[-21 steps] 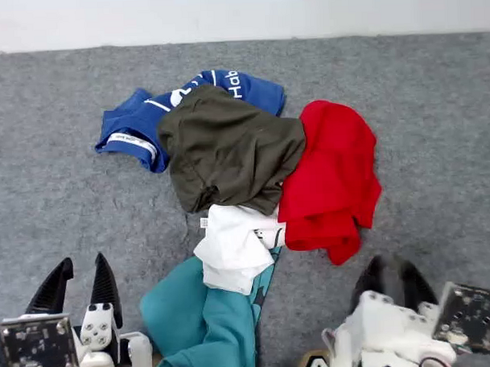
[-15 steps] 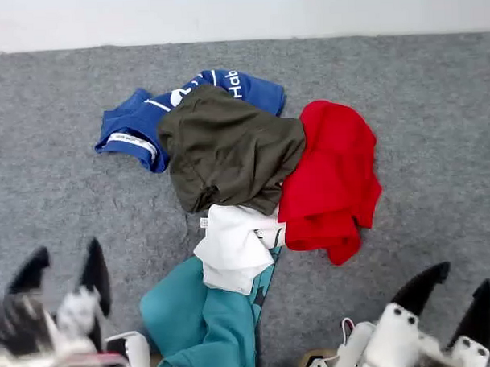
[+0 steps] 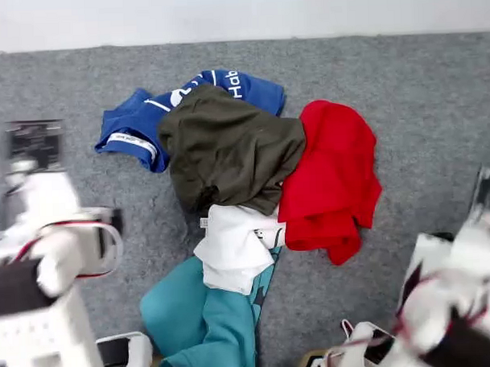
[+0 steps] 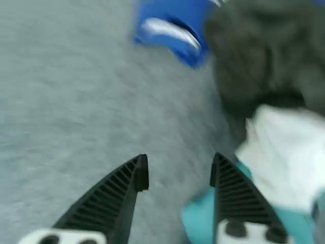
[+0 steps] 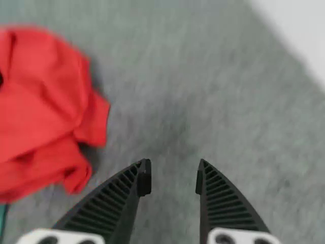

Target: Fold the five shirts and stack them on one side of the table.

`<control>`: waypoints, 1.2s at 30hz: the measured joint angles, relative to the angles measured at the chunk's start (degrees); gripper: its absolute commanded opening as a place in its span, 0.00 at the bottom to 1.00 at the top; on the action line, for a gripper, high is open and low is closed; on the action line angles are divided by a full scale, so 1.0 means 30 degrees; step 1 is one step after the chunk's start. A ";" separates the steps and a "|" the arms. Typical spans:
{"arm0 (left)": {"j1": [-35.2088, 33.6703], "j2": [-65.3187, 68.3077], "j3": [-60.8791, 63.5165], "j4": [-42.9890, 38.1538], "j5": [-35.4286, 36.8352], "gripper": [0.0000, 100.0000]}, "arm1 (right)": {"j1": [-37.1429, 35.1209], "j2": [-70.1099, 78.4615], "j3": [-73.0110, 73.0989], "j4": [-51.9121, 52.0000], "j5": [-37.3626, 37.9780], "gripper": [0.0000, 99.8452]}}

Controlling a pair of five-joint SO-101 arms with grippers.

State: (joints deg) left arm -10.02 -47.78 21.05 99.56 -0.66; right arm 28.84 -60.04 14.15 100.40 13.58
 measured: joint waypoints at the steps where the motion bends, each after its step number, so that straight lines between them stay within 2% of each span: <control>1: 0.0938 0.0469 0.0440 0.0000 -0.0059 0.21 | -0.0557 0.1231 -0.0293 0.0059 0.0000 0.16; 5: 0.5158 0.2930 0.1875 0.0000 -0.1963 0.21 | -0.3223 0.5656 -0.0557 0.0088 0.0000 0.16; 8: 0.7297 0.5509 0.2110 0.0000 -0.2901 0.21 | -0.4835 0.7150 -0.0586 0.0088 0.0205 0.16; 14: 0.7560 1.2308 0.2051 -0.1553 -0.3722 0.21 | -0.5333 0.7297 -0.0586 0.0088 0.1231 0.16; 19: 0.7736 1.7524 -0.0088 -0.1963 -0.3722 0.21 | -0.5275 0.6945 -0.0527 0.0088 0.1348 0.16; 26: 0.9319 2.1832 -0.1846 -0.2081 -0.3722 0.21 | -0.5275 0.6242 0.0117 0.0088 0.1348 0.16; 31: 0.9348 2.4615 -0.3018 -0.2315 -0.3839 0.21 | -0.5275 0.5509 0.0117 0.0088 0.1348 0.16; 33: 0.9289 2.5377 -0.3575 -0.2315 -0.3839 0.18 | -0.5275 0.5392 0.0117 0.0088 0.1348 0.16; 36: 0.9260 2.6374 -0.4396 -0.2256 -0.3839 0.06 | -0.5275 0.5304 0.0147 0.0088 0.1348 0.16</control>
State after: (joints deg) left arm 17.76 31.34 7.87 92.79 -12.18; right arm 13.01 -44.13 14.59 100.66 17.63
